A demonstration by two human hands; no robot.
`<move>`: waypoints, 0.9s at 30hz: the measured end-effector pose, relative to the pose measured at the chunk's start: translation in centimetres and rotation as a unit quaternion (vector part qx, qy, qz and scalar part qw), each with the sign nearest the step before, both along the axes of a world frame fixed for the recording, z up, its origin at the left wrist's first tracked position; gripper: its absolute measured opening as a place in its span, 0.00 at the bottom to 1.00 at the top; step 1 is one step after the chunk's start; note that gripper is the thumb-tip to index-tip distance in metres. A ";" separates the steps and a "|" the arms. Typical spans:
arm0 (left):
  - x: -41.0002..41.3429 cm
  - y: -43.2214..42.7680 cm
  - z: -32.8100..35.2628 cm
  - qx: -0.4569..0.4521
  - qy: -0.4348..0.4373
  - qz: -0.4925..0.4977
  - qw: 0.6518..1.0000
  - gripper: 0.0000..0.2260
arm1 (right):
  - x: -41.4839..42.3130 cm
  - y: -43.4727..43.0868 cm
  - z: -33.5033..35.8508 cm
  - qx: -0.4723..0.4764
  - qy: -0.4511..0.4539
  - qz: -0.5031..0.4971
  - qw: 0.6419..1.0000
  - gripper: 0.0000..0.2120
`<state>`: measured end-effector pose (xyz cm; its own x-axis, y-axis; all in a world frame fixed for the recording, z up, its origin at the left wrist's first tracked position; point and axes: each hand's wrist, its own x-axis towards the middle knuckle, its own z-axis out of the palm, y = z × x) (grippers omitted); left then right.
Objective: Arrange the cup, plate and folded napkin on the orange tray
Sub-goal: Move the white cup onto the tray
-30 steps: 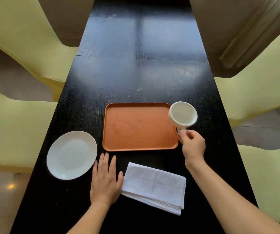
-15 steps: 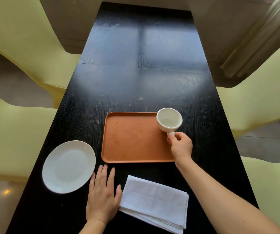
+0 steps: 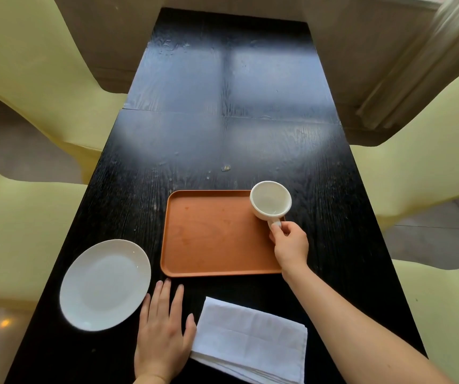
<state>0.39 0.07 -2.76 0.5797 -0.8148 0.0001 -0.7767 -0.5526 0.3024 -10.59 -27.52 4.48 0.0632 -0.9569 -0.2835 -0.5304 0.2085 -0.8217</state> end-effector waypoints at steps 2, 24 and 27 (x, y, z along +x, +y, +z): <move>0.0 0.0 -0.1 -0.001 0.000 0.000 1.000 0.29 | -0.5 0.3 0.0 0.000 0.002 0.009 1.000 0.05; 0.6 1.2 0.4 0.036 0.031 -0.039 0.998 0.26 | 9.7 13.4 0.9 0.033 0.053 0.346 0.936 0.09; 0.6 3.7 0.0 0.027 0.025 -0.086 0.996 0.26 | 11.9 15.1 0.7 0.029 0.120 0.393 0.911 0.09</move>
